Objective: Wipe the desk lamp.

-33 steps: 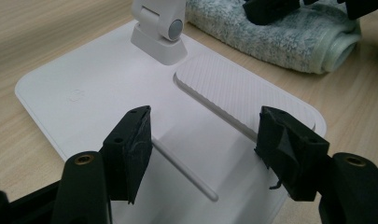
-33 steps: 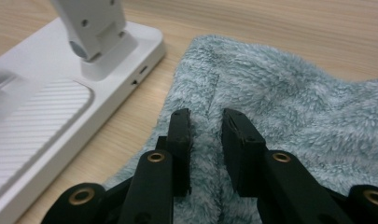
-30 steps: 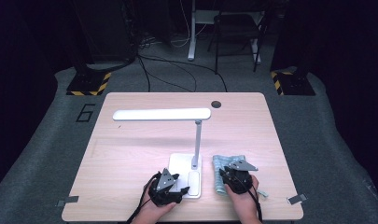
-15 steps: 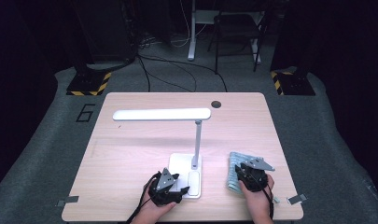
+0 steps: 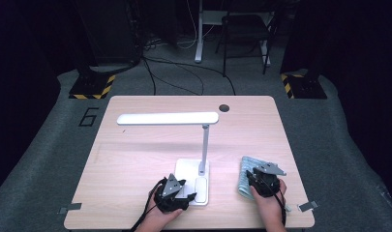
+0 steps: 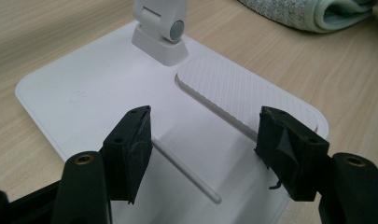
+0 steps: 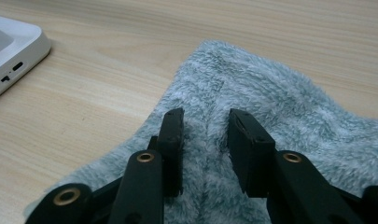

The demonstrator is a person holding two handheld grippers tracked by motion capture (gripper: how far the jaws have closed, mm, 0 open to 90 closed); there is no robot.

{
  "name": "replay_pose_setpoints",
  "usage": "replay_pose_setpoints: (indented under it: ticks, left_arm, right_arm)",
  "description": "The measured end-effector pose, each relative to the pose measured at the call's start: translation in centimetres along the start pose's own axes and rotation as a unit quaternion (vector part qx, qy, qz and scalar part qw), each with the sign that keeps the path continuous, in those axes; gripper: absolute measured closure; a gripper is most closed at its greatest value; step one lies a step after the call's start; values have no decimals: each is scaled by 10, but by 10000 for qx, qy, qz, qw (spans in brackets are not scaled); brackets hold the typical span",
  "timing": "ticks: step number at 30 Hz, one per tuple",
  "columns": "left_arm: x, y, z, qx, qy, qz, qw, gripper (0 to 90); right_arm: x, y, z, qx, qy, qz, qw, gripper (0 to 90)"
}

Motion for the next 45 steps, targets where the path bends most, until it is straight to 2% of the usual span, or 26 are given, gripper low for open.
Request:
replay_pose_setpoints:
  ticks: [5, 10, 13, 14, 16, 18, 22, 26, 27, 28, 29, 31, 32, 33, 34, 35, 36, 39, 45]
  left_arm:
    - [0, 0, 0, -2, 0, -1, 10000, 353]
    - [0, 0, 0, -14, 0, -1, 10000, 353]
    - [0, -1, -1, 11, -11, 15, 10000, 353]
    - [0, -1, 0, 50, 33, -3, 10000, 353]
    - [0, -2, -1, -12, -4, 10, 10000, 353]
    - [0, -2, -2, -39, -20, 19, 10000, 354]
    - [0, -1, -3, -43, -62, -27, 10000, 359]
    - [1, -1, -4, -61, -142, -2, 9999, 366]
    - [1, -1, -4, -21, -93, 0, 10000, 365]
    - [2, -1, -5, -68, -124, -1, 9999, 365]
    - [2, 0, -5, -82, -113, -57, 9999, 365]
    - [3, -1, -6, -61, -144, 52, 9999, 365]
    - [3, 0, -6, -87, -126, -24, 9999, 365]
    - [4, -2, -8, -61, -142, 47, 9999, 365]
    - [4, -2, -9, -70, -95, 3, 9999, 364]
    - [5, -3, -10, -4, -46, 56, 10000, 364]
    - [5, -3, -11, -16, -21, -3, 10000, 364]
    - [6, -7, -17, 46, 45, -8, 10000, 364]
    - [8, -15, -27, 133, 205, -101, 9997, 364]
  right_arm:
    - [0, 2, 0, 0, 53, -49, 10000, 647]
    - [1, 0, -4, 106, 108, 79, 9999, 597]
    - [4, -2, -8, 200, 206, -73, 9996, 559]
    - [6, -4, -10, 222, 252, -26, 9994, 548]
    - [9, -6, -14, 246, 267, -48, 9993, 527]
    - [14, -8, -18, 340, 393, -78, 9986, 506]
    - [21, -16, -25, 537, 432, -90, 9976, 499]
    - [26, -26, -30, 656, 501, -186, 9964, 495]
    - [28, -28, -31, 672, 542, -221, 9960, 494]
    - [29, -30, -32, 679, 557, -244, 9958, 492]
    - [31, -33, -33, 698, 573, -262, 9956, 491]
    - [34, -37, -35, 765, 631, -255, 9947, 484]
    - [36, -40, -36, 793, 624, -269, 9945, 483]
    - [39, -42, -37, 851, 661, -300, 9937, 483]
    - [41, -46, -39, 869, 670, -260, 9936, 483]
    - [44, -49, -41, 863, 706, -242, 9935, 484]
    - [46, -51, -42, 931, 726, -305, 9925, 485]
    - [55, -61, -47, 1051, 805, -308, 9907, 487]
    - [69, -80, -48, 1512, 869, -316, 9842, 478]
Point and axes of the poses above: each handheld gripper's, and its own axes: z roughly forward along the jaws, x roughly out of its top, y roughly to its right, the point moved 2 cm from there along z, roughly forward along the jaws, and after that the axes turned 14 degrees about -x, right-handed, at the moved point
